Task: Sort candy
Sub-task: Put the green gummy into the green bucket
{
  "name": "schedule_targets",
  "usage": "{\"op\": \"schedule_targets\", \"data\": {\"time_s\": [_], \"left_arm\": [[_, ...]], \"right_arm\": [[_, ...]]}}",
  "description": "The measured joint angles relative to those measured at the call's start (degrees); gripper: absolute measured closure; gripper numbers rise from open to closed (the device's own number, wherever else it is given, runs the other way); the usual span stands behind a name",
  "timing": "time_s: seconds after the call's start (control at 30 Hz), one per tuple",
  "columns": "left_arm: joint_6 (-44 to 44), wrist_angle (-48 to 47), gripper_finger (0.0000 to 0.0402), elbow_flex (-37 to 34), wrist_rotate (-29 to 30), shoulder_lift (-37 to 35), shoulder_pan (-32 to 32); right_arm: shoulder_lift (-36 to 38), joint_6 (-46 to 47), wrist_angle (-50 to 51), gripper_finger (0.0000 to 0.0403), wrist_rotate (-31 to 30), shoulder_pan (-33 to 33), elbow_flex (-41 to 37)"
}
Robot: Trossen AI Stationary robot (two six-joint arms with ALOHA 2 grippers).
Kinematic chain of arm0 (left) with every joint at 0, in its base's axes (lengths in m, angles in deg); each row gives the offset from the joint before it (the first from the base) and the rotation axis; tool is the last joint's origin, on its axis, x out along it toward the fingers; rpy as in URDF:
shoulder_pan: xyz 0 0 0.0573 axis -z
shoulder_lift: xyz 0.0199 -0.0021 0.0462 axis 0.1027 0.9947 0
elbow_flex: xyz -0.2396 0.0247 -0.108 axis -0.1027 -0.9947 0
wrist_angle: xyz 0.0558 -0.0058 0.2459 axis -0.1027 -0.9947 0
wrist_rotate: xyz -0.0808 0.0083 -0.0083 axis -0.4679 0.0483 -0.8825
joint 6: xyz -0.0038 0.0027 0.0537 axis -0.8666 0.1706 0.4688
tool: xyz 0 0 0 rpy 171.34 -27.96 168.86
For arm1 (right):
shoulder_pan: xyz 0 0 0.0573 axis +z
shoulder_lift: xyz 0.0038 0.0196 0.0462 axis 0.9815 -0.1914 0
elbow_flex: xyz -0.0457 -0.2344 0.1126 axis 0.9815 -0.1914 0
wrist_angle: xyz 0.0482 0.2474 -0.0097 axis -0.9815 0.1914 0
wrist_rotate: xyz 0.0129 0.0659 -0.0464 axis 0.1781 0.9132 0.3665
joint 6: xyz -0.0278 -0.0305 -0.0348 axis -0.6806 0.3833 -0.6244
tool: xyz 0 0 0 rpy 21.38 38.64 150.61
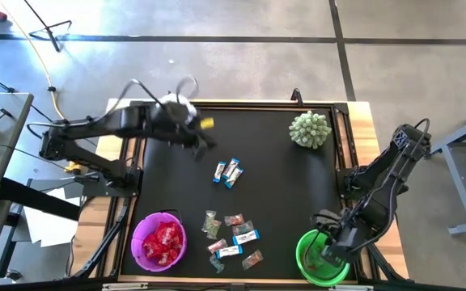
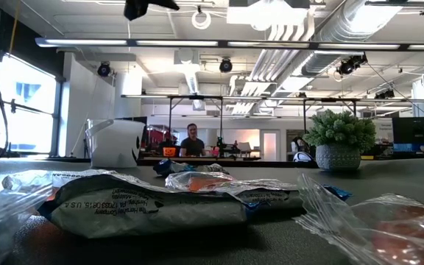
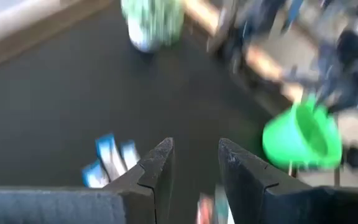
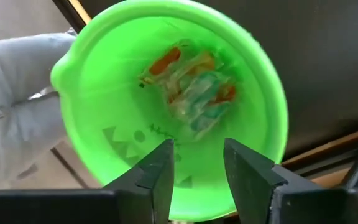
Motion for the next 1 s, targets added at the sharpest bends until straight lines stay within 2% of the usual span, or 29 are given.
{"op": "schedule_targets", "data": {"time_s": [0.23,0.5,0.7,1.0], "left_arm": [[-9.5,-4.5,0.0289,-6.1,-0.4,2.8,10.5],[-4.8,-4.6,0.0289,-11.5,-10.9,6.4,20.6],[-4.2,-3.1,0.0289,-15.9,-10.5,11.3,24.2],[-13.4,4.0,0.0289,-17.2,-5.4,20.3,24.5]], "right_arm": [[0.0,-7.8,1.6,0.0268,-0.2,-2.0,0.0],[0.0,-16.7,1.7,0.0268,3.7,-6.5,0.0],[0.0,-18.4,1.6,0.0268,2.6,-9.4,0.0],[0.0,-18.3,1.4,0.0268,1.9,-13.9,0.0]]}}
